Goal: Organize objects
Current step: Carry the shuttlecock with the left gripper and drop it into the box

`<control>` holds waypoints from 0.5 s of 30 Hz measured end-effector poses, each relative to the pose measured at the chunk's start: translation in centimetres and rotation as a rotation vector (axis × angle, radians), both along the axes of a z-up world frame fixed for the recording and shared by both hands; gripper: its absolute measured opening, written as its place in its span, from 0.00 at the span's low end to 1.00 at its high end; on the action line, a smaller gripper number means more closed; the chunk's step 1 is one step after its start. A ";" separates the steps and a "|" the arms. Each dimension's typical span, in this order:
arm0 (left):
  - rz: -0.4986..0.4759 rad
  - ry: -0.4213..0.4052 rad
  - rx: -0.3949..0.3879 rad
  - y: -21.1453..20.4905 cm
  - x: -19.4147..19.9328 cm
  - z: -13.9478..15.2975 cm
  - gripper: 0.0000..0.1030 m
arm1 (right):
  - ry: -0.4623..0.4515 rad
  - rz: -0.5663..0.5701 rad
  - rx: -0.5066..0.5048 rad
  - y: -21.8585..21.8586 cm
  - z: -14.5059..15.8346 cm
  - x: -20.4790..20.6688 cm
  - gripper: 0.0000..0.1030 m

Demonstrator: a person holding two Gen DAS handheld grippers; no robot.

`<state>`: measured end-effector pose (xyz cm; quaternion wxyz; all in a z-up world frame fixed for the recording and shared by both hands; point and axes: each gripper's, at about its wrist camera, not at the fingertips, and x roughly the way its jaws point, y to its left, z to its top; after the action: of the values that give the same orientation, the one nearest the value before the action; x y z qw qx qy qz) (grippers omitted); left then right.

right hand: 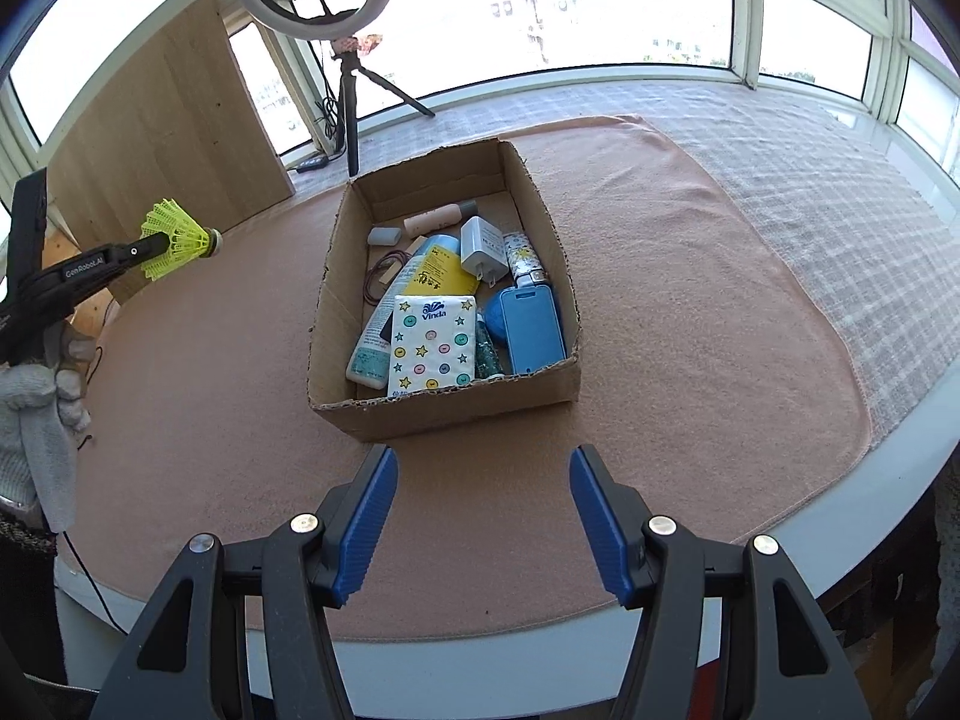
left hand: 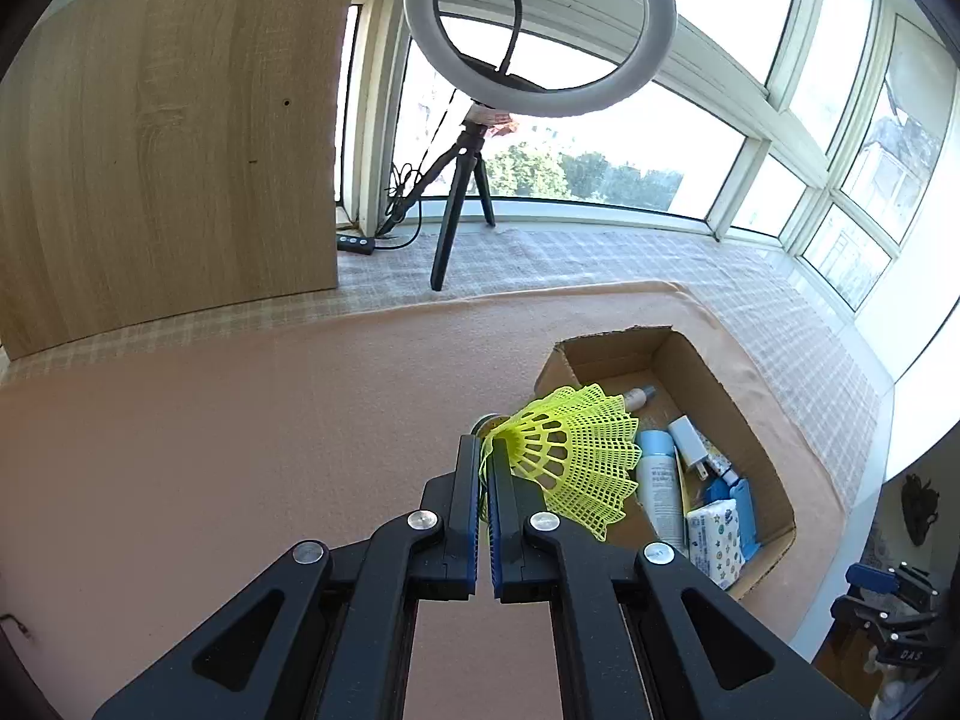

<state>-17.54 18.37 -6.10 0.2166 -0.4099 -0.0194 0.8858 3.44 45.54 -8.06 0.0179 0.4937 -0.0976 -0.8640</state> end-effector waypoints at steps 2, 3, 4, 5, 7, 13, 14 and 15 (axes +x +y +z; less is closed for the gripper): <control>-0.037 0.002 0.000 3.2 -0.6 0.1 0.02 | 0.001 -0.001 0.003 0.5 0.0 0.2 0.54; -0.057 0.002 0.000 4.7 -0.9 0.1 0.02 | 0.000 0.000 0.002 0.7 -0.1 0.3 0.54; -0.076 0.004 -0.003 6.1 -1.2 0.1 0.02 | -0.001 0.001 0.002 0.8 -0.1 0.4 0.54; -0.092 0.008 -0.008 7.6 -1.4 0.2 0.02 | -0.002 0.003 0.003 1.0 -0.2 0.6 0.54; -0.119 0.012 -0.017 10.1 -2.0 0.1 0.02 | -0.003 0.006 0.009 1.3 -0.4 0.8 0.54; -0.156 -0.004 -0.036 15.6 -3.7 -0.6 0.02 | -0.011 0.009 0.005 2.3 -0.8 1.1 0.54; -0.157 -0.006 -0.037 16.1 -4.0 -0.8 0.02 | -0.012 0.007 0.004 2.5 -0.9 1.2 0.54; -0.158 -0.009 -0.037 16.7 -4.2 -1.0 0.02 | -0.014 0.005 0.003 2.7 -0.9 1.2 0.54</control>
<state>-21.78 35.05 -7.09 0.2784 -0.4180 0.0285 0.8643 4.63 48.28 -9.00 0.0186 0.5001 -0.0953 -0.8605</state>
